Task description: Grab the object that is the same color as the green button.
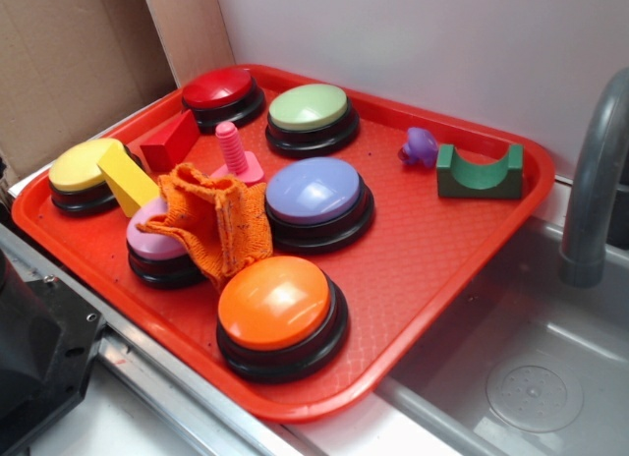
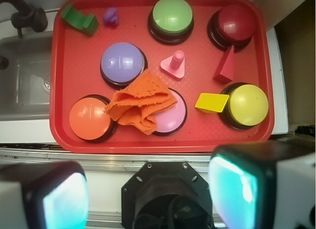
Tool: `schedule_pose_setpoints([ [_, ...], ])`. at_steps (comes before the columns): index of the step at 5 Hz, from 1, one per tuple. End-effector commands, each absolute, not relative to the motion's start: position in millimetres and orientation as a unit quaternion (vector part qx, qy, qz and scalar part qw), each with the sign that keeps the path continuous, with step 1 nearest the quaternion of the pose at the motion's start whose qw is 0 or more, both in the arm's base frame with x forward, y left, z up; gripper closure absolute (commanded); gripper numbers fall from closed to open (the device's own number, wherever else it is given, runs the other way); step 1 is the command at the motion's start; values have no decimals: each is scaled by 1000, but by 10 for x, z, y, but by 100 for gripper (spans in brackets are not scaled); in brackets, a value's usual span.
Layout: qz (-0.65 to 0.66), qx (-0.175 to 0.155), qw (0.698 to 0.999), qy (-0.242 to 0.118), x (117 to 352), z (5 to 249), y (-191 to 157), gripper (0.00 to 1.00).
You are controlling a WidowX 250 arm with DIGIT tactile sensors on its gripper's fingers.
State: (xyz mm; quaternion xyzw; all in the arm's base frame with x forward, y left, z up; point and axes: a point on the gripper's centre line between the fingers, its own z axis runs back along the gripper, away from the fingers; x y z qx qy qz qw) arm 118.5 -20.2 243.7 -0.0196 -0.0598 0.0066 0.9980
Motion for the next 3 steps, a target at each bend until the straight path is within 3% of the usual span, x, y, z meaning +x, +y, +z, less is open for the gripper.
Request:
schedule_pose_setpoints([
  [1, 7, -20, 998, -60, 1185, 2437, -202, 0],
  [3, 62, -12, 996, -59, 1636, 2418, -288, 0],
])
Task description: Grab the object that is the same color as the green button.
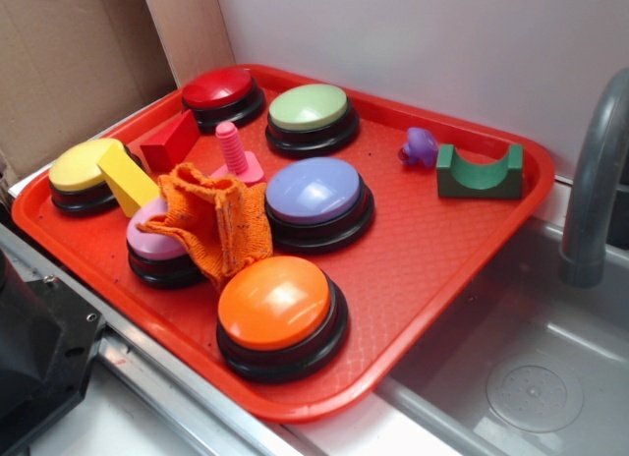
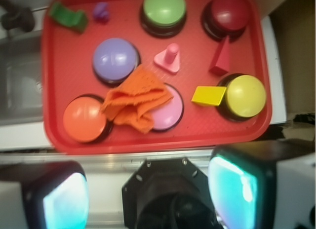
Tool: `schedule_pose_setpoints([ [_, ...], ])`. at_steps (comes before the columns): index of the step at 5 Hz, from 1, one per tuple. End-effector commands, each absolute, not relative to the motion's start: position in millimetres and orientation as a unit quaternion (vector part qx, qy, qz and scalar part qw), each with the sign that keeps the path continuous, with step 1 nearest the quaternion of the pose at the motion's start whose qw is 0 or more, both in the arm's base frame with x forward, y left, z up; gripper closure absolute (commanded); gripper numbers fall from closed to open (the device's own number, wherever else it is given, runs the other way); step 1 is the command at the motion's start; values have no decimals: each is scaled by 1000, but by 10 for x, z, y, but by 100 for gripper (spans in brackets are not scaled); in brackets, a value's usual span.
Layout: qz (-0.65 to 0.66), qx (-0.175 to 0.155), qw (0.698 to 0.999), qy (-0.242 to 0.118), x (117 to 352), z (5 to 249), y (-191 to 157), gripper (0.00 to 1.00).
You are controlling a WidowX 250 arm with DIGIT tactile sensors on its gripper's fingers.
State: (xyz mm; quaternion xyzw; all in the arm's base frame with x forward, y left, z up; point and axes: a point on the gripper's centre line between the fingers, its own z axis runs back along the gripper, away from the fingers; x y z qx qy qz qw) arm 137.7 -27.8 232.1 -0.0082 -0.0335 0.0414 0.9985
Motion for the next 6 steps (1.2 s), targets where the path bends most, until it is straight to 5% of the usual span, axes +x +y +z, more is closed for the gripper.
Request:
schedule_pose_setpoints([
  [1, 134, -20, 987, -91, 1992, 2331, -366, 0],
  [3, 250, -40, 959, -131, 2670, 1999, -600, 0],
  [6, 277, -100, 946, -138, 3250, 1255, -924, 0],
])
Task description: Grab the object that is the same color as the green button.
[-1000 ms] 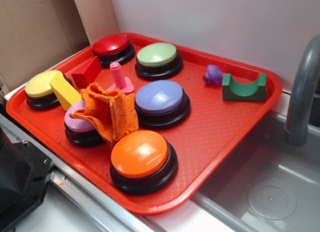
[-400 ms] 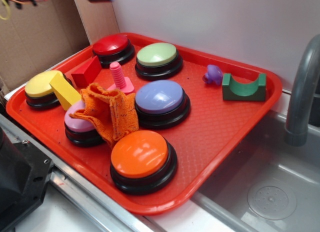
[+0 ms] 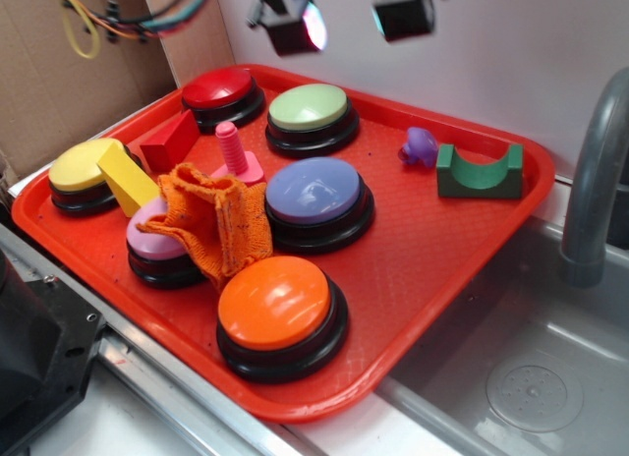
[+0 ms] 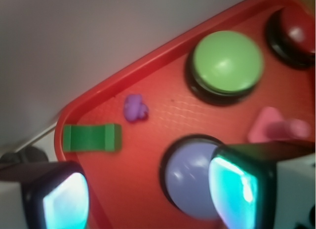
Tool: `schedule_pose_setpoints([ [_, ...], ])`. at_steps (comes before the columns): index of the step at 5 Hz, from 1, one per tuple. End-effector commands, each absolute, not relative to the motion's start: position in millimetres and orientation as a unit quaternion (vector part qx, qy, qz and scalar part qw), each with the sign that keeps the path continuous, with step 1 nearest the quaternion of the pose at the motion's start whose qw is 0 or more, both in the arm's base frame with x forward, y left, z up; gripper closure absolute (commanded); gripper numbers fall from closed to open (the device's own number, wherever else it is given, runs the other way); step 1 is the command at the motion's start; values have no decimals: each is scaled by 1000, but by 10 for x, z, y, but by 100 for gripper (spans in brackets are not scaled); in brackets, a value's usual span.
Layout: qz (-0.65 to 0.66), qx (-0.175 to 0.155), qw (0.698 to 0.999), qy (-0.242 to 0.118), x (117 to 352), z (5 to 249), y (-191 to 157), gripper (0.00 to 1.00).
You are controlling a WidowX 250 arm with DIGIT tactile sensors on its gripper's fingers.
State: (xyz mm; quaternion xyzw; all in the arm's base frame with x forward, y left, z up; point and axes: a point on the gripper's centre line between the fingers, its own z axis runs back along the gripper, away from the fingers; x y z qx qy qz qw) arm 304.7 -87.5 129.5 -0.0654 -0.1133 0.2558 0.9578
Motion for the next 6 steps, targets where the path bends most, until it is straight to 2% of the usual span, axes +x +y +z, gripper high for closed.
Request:
schedule_pose_setpoints([
  [1, 293, -99, 942, -129, 3342, 1072, -946, 0],
  [3, 261, -102, 953, -113, 3441, 803, -1050, 0],
  [5, 232, -117, 960, -107, 3506, 646, -1083, 0],
  [6, 231, -119, 960, -100, 3524, 582, -1094, 44],
])
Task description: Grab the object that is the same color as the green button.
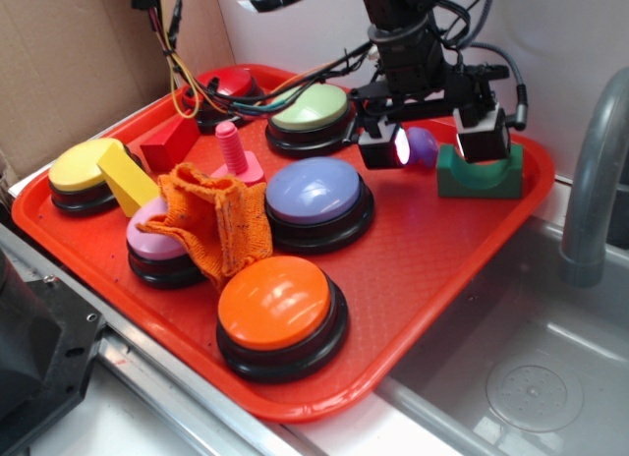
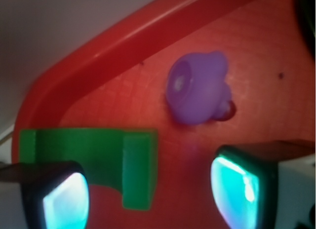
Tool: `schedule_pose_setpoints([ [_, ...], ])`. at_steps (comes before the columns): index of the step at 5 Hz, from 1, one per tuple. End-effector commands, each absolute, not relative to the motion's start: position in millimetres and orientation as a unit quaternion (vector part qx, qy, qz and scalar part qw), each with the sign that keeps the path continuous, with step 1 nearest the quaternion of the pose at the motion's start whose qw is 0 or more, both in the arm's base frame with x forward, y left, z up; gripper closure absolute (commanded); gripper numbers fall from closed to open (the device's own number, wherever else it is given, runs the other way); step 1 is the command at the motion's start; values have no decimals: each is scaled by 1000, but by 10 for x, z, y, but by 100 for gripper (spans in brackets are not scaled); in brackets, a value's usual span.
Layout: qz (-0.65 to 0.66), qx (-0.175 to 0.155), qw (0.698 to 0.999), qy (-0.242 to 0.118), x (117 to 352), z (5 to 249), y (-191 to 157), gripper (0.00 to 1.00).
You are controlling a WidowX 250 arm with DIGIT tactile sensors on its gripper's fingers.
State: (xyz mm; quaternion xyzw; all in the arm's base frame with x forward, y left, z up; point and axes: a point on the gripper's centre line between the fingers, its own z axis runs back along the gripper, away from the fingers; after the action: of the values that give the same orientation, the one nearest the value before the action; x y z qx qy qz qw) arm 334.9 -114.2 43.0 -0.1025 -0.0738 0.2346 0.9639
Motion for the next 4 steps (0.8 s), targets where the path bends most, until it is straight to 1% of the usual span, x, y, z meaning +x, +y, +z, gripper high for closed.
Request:
schedule_pose_setpoints([
  [1, 238, -120, 958, -106, 3543, 575, -1068, 100],
  [2, 239, -112, 958, -107, 3548, 550, -1080, 100],
  [3, 237, -123, 959, -98, 3548, 533, -1074, 100],
  [4, 236, -124, 959, -93, 3536, 554, -1064, 100],
])
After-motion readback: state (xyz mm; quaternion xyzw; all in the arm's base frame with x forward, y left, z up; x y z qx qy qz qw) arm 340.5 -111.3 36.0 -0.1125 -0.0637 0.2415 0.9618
